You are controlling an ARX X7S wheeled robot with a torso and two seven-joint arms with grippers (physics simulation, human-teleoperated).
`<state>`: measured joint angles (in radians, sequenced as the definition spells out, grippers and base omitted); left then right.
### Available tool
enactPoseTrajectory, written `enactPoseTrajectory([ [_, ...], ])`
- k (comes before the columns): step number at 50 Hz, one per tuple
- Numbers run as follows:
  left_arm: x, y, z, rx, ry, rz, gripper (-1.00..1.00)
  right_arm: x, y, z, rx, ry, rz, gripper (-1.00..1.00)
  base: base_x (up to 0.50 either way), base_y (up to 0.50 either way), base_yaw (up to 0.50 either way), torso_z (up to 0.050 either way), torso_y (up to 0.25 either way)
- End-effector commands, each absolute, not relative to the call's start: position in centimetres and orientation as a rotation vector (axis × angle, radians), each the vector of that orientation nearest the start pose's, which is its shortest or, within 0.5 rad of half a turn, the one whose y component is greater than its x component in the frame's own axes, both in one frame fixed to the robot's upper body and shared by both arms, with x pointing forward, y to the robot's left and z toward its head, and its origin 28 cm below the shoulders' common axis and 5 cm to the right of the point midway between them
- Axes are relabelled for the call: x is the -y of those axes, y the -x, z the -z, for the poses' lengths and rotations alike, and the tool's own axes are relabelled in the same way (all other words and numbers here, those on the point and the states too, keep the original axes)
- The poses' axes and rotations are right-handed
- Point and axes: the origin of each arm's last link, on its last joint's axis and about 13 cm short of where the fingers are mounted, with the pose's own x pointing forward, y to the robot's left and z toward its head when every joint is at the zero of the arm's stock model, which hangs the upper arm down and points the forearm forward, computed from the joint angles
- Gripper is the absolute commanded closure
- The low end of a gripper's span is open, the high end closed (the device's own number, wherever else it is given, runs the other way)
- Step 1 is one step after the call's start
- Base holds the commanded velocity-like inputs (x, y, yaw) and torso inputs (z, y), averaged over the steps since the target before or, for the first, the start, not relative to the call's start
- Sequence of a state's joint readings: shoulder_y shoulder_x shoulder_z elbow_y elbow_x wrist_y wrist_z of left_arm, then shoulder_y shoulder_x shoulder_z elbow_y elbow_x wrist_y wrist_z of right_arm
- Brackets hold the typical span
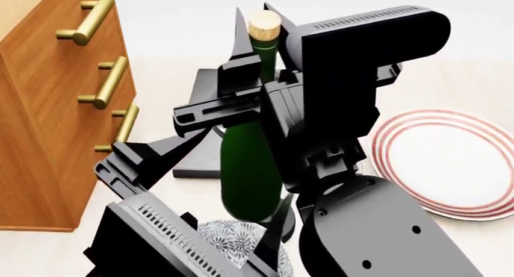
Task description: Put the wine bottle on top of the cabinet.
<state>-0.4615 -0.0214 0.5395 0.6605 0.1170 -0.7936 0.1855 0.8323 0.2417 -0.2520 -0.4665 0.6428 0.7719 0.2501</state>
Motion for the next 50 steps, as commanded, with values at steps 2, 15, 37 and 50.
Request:
enactPoseTrajectory([
  [2,-11.2,-25.3,-18.6,0.283,-0.263,0.592,-1.00,6.7,-27.7,-26.1,0.401,-0.051,-0.375,1.00,0.00,0.00,0.00,0.000,0.000],
  [15,-10.7,-26.5,-17.0,0.238,-0.228,0.587,-1.00,6.5,-27.2,-26.8,0.424,-0.043,-0.386,1.00,0.00,0.00,0.00,0.000,0.001],
  [37,-11.1,-27.2,-14.8,0.182,-0.159,0.559,-1.00,6.3,-27.1,-27.3,0.435,-0.032,-0.399,1.00,0.00,0.00,0.00,0.000,0.000],
  [50,-11.1,-26.9,-15.5,0.201,-0.124,0.568,-1.00,6.3,-27.1,-27.1,0.431,-0.022,-0.394,1.00,0.00,0.00,0.00,0.001,0.001],
])
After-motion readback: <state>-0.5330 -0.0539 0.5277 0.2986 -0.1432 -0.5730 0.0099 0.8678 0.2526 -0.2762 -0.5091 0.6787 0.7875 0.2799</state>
